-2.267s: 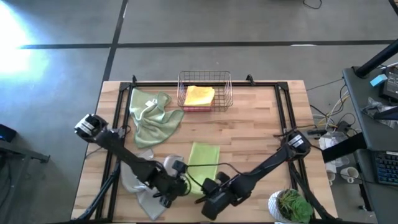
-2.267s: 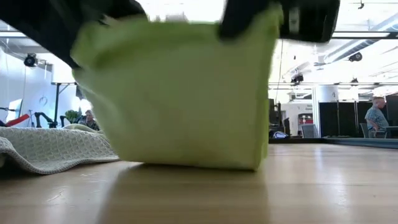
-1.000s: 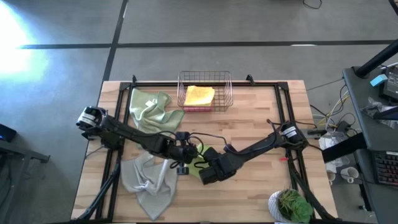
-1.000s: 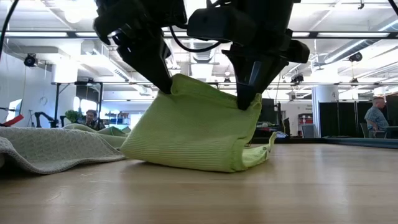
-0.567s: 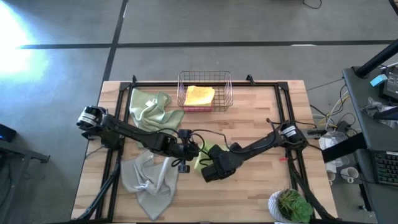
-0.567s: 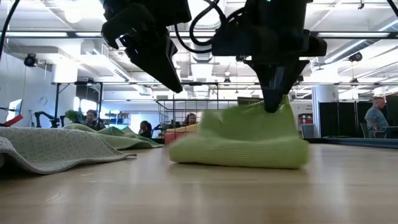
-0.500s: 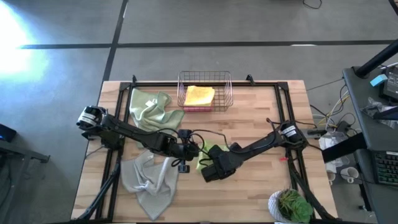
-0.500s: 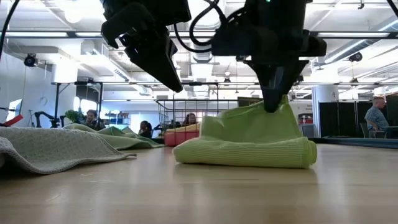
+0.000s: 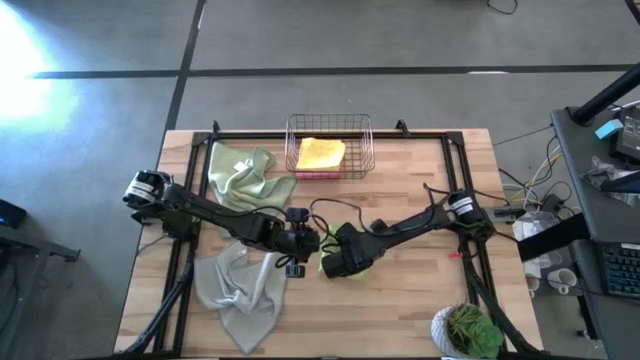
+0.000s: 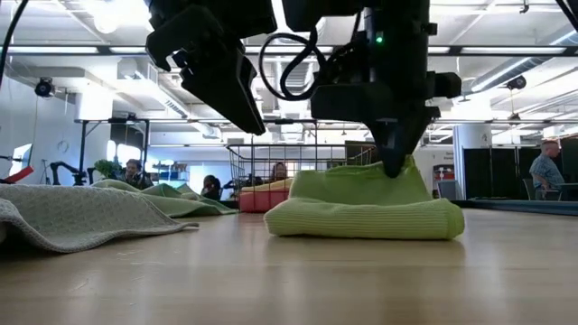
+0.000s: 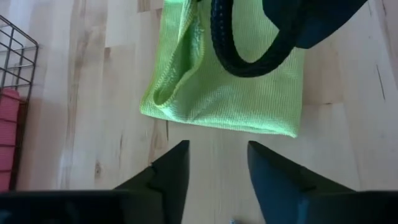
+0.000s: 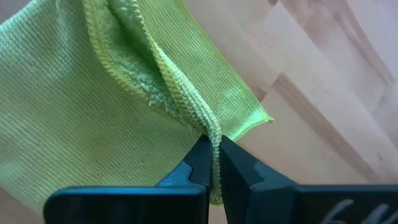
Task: Fold microfiber towels
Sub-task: Fold the green microfiber cloth, then stack the folded green microfiber cloth on top of the yellow microfiber cloth in the wire basket
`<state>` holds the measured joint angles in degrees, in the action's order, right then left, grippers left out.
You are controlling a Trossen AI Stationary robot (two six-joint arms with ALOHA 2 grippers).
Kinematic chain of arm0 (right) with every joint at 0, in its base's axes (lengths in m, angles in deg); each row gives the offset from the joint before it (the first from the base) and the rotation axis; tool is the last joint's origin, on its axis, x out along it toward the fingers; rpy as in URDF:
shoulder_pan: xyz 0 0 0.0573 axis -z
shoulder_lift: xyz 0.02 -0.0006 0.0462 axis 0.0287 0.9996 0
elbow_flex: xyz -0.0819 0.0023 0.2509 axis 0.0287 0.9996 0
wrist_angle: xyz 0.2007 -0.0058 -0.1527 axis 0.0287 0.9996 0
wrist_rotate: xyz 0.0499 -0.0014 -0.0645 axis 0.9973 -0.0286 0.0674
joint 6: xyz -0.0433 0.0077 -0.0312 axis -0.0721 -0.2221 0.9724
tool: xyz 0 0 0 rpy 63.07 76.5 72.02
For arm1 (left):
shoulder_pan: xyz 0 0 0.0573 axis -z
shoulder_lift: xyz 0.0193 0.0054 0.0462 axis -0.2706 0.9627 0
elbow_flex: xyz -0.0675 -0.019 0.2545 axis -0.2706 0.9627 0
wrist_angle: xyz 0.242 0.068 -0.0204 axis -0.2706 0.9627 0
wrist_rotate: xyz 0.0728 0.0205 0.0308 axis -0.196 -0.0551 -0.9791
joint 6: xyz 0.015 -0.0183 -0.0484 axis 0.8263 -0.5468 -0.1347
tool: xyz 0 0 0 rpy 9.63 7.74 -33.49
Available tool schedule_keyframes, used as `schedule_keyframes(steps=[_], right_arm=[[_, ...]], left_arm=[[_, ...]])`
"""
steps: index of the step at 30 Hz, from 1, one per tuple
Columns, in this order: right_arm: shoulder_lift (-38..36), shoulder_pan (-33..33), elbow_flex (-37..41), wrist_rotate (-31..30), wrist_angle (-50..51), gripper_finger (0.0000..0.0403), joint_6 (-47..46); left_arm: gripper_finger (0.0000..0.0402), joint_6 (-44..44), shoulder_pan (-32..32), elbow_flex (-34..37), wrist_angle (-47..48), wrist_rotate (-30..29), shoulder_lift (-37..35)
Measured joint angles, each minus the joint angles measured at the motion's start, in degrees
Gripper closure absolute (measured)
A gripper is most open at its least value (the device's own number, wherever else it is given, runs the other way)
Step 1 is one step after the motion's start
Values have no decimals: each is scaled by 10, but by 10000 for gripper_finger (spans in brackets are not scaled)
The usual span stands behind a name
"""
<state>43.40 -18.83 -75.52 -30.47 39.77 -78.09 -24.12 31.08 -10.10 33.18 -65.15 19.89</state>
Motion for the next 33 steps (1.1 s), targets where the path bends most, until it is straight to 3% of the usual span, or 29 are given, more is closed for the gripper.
schedule_keyframes(steps=[4,13,21,28,33], right_arm=[[0,1,1,-3,-2,366,17],[-4,7,1,-41,14,287,20],[-74,-11,1,-48,45,275,56],[-143,-82,13,-92,70,279,74],[-167,-136,74,-96,68,280,52]], left_arm=[[234,0,0,0,0,0,0],[231,0,2,0,1,17,0],[231,0,23,0,13,19,0],[230,5,36,0,7,20,3],[230,6,36,0,-30,21,25]])
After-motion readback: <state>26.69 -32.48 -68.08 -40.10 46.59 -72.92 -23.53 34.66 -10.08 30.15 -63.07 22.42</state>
